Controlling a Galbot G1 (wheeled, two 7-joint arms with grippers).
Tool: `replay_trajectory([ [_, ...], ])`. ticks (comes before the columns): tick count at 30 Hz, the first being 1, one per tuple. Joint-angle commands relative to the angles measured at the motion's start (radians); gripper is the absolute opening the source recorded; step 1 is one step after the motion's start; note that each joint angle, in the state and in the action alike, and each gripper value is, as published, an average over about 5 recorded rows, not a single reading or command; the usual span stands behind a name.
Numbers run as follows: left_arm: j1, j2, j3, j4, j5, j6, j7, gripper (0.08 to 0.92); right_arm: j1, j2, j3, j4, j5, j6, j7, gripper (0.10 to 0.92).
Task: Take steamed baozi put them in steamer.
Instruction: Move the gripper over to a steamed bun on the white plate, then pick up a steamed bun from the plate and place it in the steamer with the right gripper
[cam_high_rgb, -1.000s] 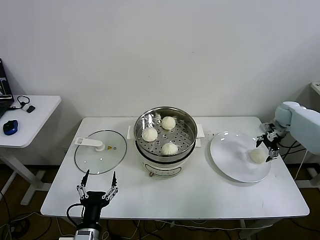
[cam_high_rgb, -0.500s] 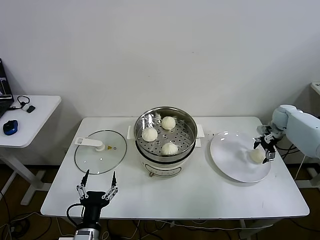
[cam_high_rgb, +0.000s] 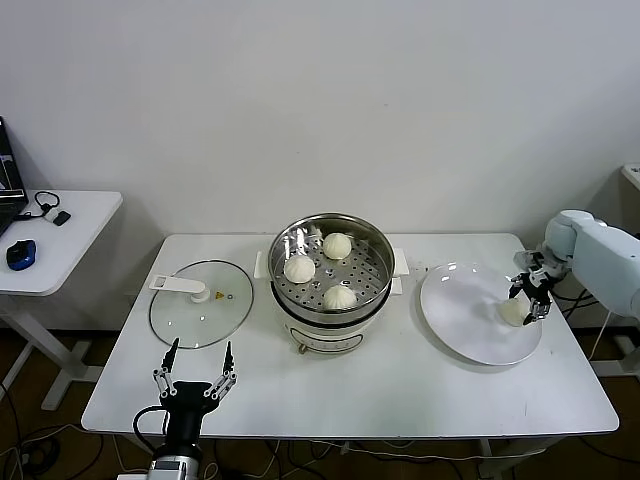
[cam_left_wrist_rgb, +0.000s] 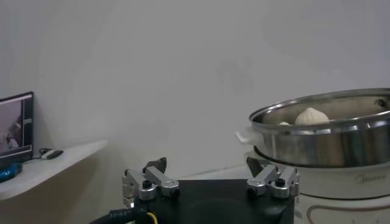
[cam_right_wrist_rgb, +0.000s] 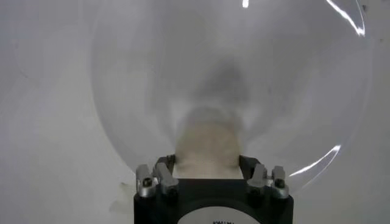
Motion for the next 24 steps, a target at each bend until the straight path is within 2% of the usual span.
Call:
replay_trajectory([
  [1, -0.003, -0.015, -0.002, -0.005, -0.004, 0.002, 0.001, 0.823, 0.008, -0.001, -0.001, 0.004, -0.007, -0.004, 0.002, 0.688],
  [10, -0.002, -0.014, -0.002, -0.014, -0.007, 0.002, 0.001, 0.823, 0.090, -0.028, -0.074, 0.082, 0.017, -0.024, -0.003, 0.662],
  [16, -0.004, -0.009, -0.001, -0.019, -0.011, 0.003, 0.001, 0.823, 0.270, -0.078, -0.243, 0.271, 0.098, -0.058, 0.000, 0.659],
  [24, -0.014, -0.009, 0.020, -0.031, -0.004, 0.012, 0.003, 0.823, 0.623, -0.082, -0.557, 0.554, 0.341, -0.153, 0.037, 0.653],
])
